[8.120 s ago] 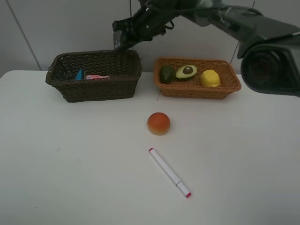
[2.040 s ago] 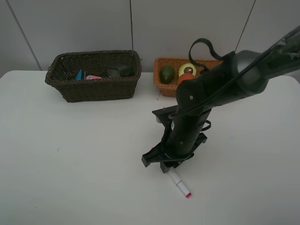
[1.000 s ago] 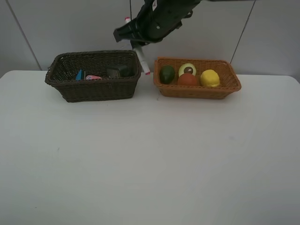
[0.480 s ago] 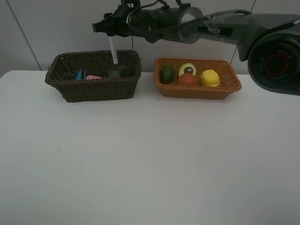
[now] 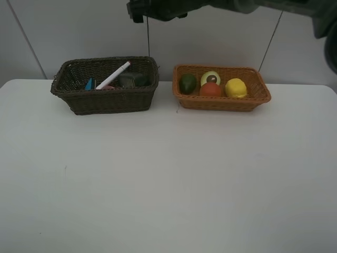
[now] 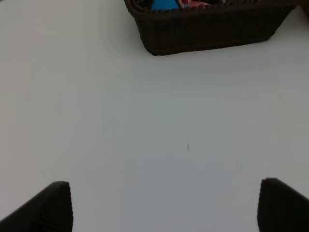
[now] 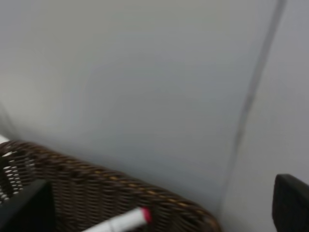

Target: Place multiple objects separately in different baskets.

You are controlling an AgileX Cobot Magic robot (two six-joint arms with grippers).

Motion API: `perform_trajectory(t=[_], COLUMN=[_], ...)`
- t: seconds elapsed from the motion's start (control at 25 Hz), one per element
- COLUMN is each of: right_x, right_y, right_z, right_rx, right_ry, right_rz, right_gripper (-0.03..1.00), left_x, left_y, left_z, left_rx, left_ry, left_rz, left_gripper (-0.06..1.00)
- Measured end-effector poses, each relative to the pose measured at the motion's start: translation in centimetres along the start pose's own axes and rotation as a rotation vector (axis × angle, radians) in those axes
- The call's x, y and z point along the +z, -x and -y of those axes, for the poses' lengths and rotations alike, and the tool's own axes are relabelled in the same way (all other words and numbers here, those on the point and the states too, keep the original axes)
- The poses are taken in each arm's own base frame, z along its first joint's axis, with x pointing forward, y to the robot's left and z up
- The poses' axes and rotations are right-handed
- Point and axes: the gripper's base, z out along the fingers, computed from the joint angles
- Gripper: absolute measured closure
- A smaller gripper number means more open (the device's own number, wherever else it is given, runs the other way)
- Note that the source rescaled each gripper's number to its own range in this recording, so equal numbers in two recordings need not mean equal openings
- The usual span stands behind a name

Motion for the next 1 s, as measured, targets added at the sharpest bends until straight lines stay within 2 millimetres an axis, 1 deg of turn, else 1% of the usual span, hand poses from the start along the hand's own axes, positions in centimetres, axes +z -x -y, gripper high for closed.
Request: perform_trajectory(t=[0.08,0.12,0.2,0.28,0.36,0.4,0.48,0.56,0.6,0.72,0.84,0.88,1.0], right_x=[-1.9,-2.6,-4.4,-6.1,-8.2,-9.2,-11.3,-13.0,-14.0,-17.0,-20.8,-22.4,-27.1], right_y=[1.4,1.7,1.9,1.3,-0.2,-1.2,-2.6,-3.9,-4.0,-4.8,-5.8,-5.8,-6.8], right_z=[4.0,5.8,10.3,14.5,18.6,20.3,22.1,22.3,22.1,20.6,18.6,17.9,15.6], right_rx=[0.035,0.053,0.1,0.147,0.197,0.221,0.252,0.266,0.267,0.262,0.258,0.254,0.244], right_ry=[-0.076,-0.11,-0.197,-0.276,-0.357,-0.391,-0.435,-0.452,-0.455,-0.451,-0.446,-0.446,-0.449], right_rz=[-0.028,-0.048,-0.092,-0.134,-0.176,-0.204,-0.235,-0.258,-0.25,-0.229,-0.192,-0.164,-0.118], right_gripper=[-0.02,-0.02,-0.02,-0.02,-0.02,-0.02,-0.02,-0.02,-0.02,-0.02,-0.02,-0.02,-0.02], left_x=[0.0,0.0,0.0,0.0,0.0,0.0,0.0,0.0,0.0,0.0,0.0,0.0,0.0], left_y=[0.0,0.0,0.0,0.0,0.0,0.0,0.0,0.0,0.0,0.0,0.0,0.0,0.0], left_z=[0.0,0.0,0.0,0.0,0.0,0.0,0.0,0.0,0.0,0.0,0.0,0.0,0.0], left_rx=[0.0,0.0,0.0,0.0,0.0,0.0,0.0,0.0,0.0,0.0,0.0,0.0,0.0], left_ry=[0.0,0.0,0.0,0.0,0.0,0.0,0.0,0.0,0.0,0.0,0.0,0.0,0.0], left_rz=[0.0,0.0,0.0,0.0,0.0,0.0,0.0,0.0,0.0,0.0,0.0,0.0,0.0], left_gripper=[-0.02,-0.02,-0.02,-0.02,-0.02,-0.02,-0.02,-0.02,-0.02,-0.02,-0.02,-0.02,-0.02])
